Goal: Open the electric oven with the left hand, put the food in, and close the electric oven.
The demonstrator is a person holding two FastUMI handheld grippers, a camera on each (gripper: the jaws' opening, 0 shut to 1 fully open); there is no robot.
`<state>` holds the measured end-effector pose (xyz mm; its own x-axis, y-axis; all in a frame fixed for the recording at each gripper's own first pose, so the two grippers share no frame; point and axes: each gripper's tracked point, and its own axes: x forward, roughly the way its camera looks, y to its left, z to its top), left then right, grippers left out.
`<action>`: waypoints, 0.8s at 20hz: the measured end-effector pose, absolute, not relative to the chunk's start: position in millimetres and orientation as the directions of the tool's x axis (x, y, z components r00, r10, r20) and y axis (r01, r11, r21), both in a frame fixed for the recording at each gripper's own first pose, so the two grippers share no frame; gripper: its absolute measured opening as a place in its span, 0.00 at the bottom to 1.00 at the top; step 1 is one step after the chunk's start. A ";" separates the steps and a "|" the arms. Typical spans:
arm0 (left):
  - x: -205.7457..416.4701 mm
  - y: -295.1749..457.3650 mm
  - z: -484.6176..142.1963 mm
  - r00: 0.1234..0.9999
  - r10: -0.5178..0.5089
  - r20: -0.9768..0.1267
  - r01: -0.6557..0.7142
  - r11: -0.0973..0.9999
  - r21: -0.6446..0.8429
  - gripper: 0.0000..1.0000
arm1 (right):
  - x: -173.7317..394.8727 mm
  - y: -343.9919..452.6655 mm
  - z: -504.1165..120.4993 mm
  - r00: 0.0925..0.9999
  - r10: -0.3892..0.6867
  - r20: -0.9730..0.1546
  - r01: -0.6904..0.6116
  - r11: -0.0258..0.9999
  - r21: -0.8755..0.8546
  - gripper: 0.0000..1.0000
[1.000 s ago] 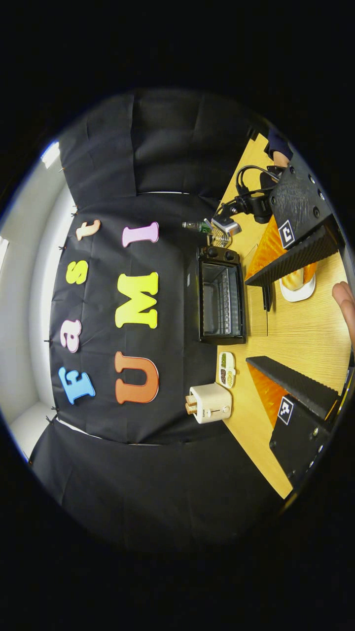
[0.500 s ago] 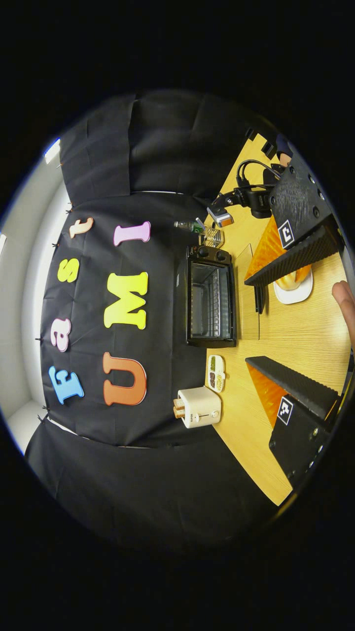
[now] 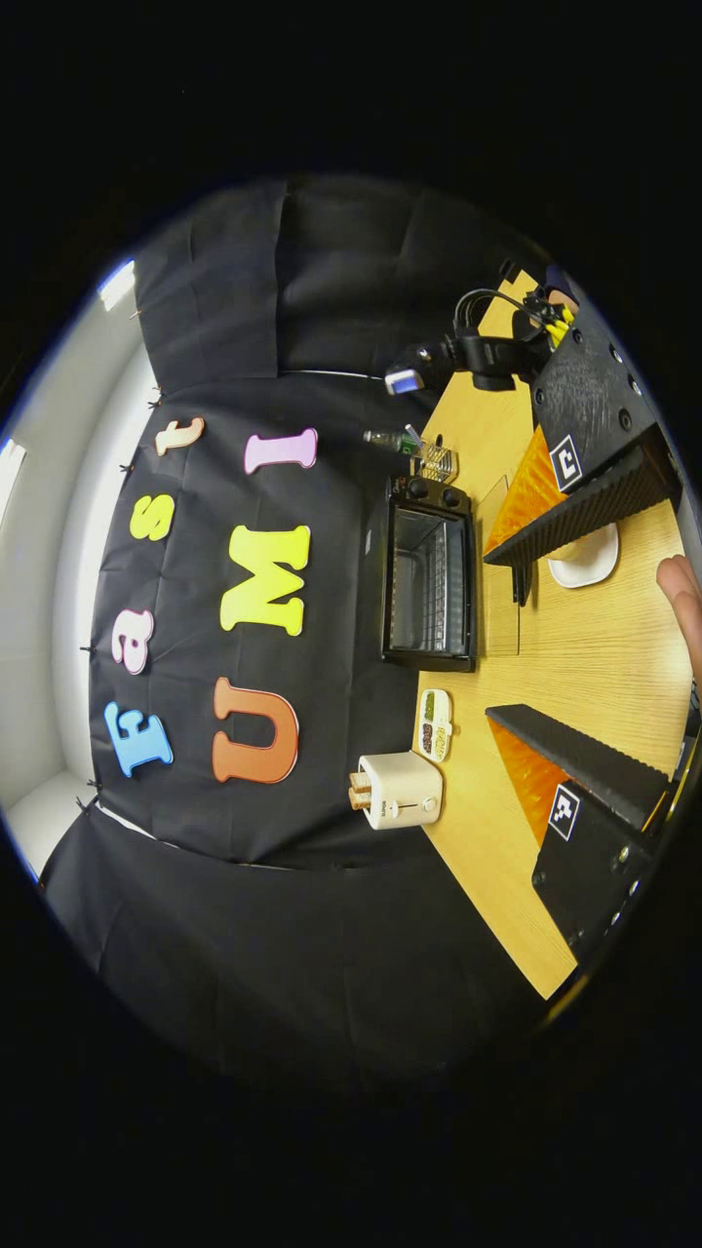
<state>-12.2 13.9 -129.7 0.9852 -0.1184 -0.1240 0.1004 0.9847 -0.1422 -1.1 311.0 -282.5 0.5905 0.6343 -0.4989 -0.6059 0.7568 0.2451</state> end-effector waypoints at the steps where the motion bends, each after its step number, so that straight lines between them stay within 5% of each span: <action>1: -12.1 14.9 -128.0 0.986 -0.120 -0.120 0.102 0.984 -0.145 0.93 | 3.0 313.4 -272.2 0.598 0.643 -0.479 -0.588 0.758 0.284 0.44; 11: -4.3 32.1 -118.2 0.990 -0.102 -0.100 0.088 0.987 -0.134 0.93 | 77.0 322.0 -219.6 0.693 0.658 -0.295 -0.383 0.682 0.622 0.45; 16: 8.2 36.1 -124.4 0.989 -0.098 -0.113 0.083 0.988 -0.128 0.93 | 117.8 327.2 -224.6 0.689 0.685 -0.237 -0.246 0.529 0.812 0.45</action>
<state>8.2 36.1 -124.4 0.9887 -0.0982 -0.1130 0.0835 0.9883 -0.1279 117.8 327.2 -224.6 0.6893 0.6847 -0.2368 -0.2459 0.5286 0.8125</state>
